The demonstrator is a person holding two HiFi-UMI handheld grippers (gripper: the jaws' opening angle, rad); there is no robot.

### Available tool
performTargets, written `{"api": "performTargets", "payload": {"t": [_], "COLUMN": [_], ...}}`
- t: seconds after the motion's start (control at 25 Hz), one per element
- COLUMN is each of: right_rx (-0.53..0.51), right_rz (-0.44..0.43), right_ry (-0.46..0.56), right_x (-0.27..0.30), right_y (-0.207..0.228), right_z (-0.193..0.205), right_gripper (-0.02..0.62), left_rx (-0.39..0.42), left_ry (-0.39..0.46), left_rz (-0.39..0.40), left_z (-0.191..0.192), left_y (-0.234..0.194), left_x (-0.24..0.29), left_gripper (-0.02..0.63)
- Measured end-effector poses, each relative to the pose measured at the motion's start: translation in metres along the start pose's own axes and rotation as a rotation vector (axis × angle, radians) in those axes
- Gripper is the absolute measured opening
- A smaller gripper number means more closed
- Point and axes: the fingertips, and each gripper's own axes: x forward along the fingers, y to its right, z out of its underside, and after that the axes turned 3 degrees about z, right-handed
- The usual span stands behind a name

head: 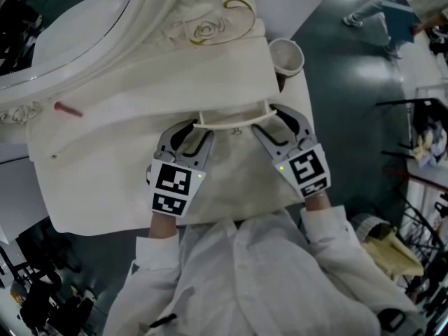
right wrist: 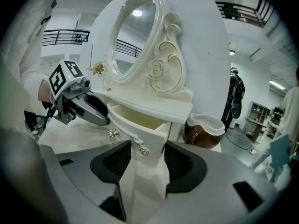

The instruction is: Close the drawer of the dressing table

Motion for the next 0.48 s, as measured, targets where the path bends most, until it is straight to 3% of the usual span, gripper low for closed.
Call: {"api": "performTargets", "payload": {"t": [0.48], "right_rx": [0.043], "right_rz": [0.015], "right_ry": [0.017], "right_x": [0.0111], "right_y": [0.0076], "right_z": [-0.003], "right_gripper": [0.21], "left_rx": [-0.036], "left_ry": [0.031], "left_rz": [-0.022], "left_z": [-0.0033], "left_y": [-0.0098], "left_x": [0.0066], "left_gripper": [0.141]}}
